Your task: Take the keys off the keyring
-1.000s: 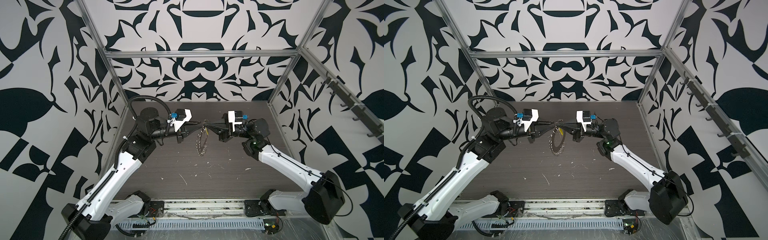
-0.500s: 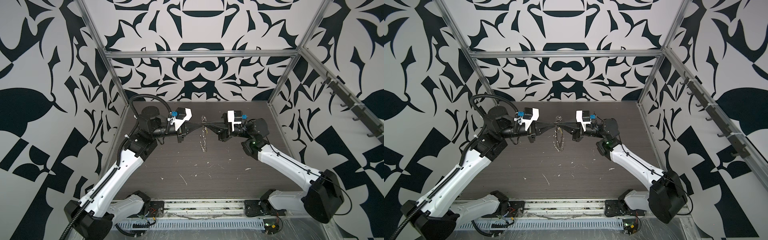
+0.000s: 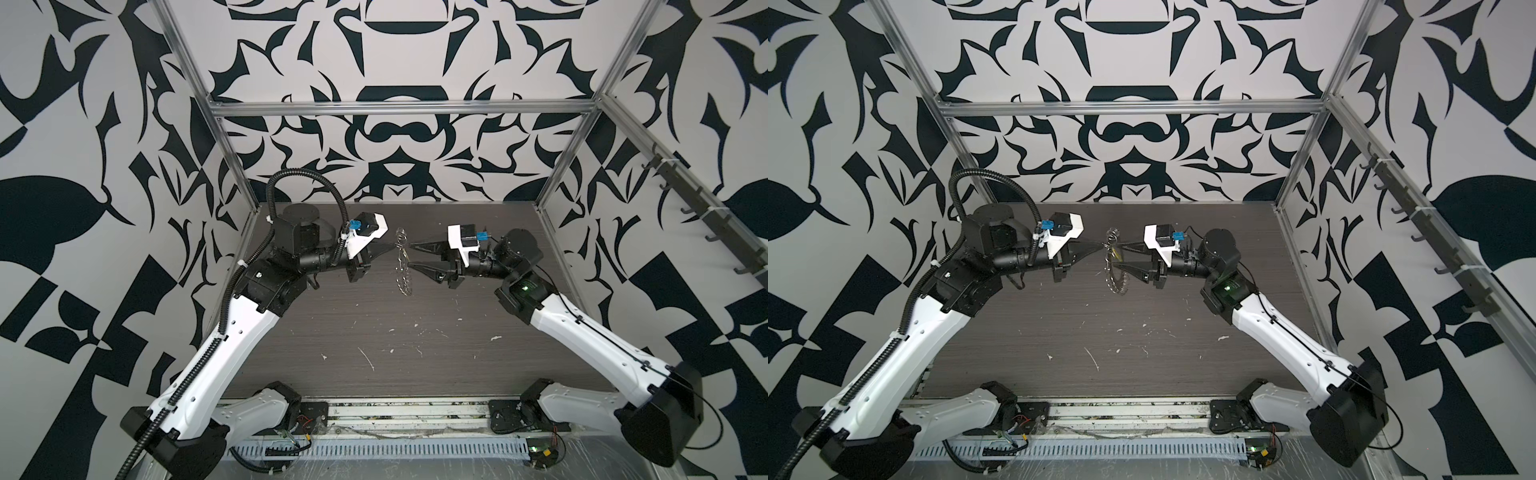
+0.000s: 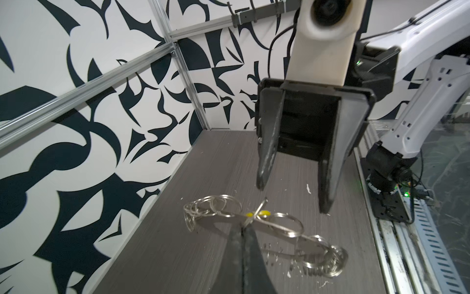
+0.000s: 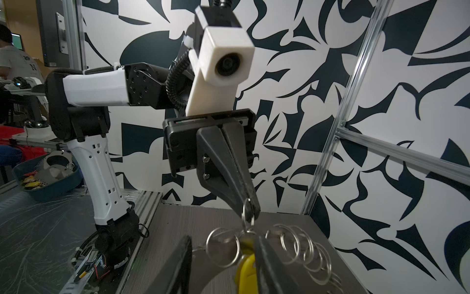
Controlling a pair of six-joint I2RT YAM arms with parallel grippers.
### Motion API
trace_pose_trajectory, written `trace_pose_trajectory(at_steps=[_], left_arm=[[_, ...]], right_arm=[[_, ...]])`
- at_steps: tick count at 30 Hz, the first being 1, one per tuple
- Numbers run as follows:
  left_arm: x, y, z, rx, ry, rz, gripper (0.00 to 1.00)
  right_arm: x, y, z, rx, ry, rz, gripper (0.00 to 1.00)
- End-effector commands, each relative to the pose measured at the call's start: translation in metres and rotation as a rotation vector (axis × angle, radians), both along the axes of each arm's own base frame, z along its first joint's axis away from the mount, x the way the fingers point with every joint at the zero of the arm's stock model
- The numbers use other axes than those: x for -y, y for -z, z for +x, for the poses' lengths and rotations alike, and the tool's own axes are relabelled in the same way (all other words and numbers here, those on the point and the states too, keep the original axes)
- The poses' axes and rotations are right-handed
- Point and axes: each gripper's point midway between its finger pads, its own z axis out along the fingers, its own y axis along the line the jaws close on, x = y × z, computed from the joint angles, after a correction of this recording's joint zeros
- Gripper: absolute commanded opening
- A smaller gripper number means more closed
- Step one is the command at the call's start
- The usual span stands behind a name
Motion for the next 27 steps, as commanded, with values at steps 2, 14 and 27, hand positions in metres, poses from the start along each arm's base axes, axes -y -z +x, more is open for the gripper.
trace_pose_trajectory(at_steps=[2, 14, 27], left_arm=[[-0.006, 0.024, 0.006, -0.009, -0.058, 0.176, 0.0], [-0.001, 0.039, 0.014, -0.034, -0.107, 0.295, 0.0], [0.001, 0.042, 0.016, -0.045, -0.111, 0.291, 0.0]], right_arm=[[0.005, -0.011, 0.002, 0.029, 0.036, -0.058, 0.43], [-0.008, -0.006, 0.02, -0.073, 0.018, -0.098, 0.33], [-0.017, 0.015, 0.028, -0.127, 0.019, -0.136, 0.27]])
